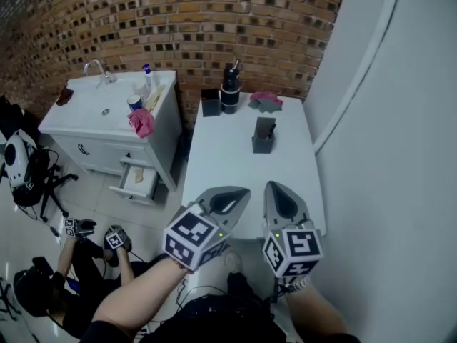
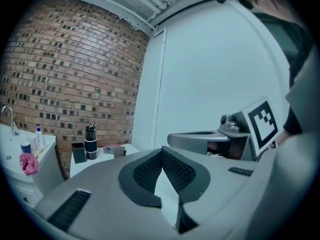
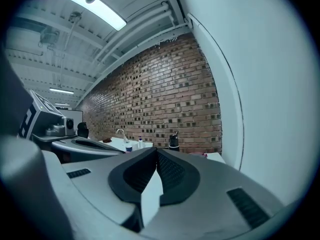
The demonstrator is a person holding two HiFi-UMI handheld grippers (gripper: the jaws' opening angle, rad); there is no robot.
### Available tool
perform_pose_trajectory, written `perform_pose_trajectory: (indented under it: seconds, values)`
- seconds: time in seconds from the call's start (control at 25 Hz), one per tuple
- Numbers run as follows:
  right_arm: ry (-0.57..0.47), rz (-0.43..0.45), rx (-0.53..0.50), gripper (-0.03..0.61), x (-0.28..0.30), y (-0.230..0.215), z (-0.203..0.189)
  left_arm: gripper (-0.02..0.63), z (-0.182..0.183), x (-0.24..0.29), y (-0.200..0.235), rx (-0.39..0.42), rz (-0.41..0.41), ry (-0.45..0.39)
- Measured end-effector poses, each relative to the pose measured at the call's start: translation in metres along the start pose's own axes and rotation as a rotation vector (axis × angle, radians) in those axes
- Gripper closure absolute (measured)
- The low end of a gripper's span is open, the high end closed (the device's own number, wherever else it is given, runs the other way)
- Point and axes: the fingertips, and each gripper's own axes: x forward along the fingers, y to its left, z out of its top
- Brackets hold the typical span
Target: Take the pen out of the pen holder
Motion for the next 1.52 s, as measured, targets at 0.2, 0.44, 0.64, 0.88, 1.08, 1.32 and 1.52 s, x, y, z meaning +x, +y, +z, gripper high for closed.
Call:
perform_pose_trajectory:
  seconds: [0.2, 0.44, 0.64, 0.88, 1.08, 1.32, 1.52]
  values:
    - [0.028, 0.002, 0.016, 0.566, 0.047, -0.041, -0.004, 0.611, 0.000, 0.050, 0.031, -0.034, 0.017, 0.030]
    - [0.090, 0.006, 0.045, 0.555, 0.105, -0.086, -0.017, 0.611, -0.007, 0.107, 0.070, -0.069, 0.035, 0.082]
    - [0.136, 0.007, 0.069, 0.541, 0.154, -0.121, -0.036, 0.611, -0.021, 0.153, 0.101, -0.096, 0.044, 0.130]
    - [0.188, -0.010, 0.079, 0.516, 0.206, -0.158, -0.059, 0.611, -0.042, 0.198, 0.130, -0.129, 0.038, 0.184]
    - [0.240, -0.020, 0.083, 0.502, 0.246, -0.186, -0.080, 0.611, -0.050, 0.229, 0.149, -0.154, 0.032, 0.201]
    - [0.294, -0.040, 0.090, 0.477, 0.285, -0.212, -0.104, 0.611, -0.059, 0.253, 0.171, -0.174, 0.037, 0.222]
    - [0.329, -0.053, 0.091, 0.465, 0.310, -0.227, -0.119, 0.611, -0.064, 0.267, 0.185, -0.184, 0.039, 0.232]
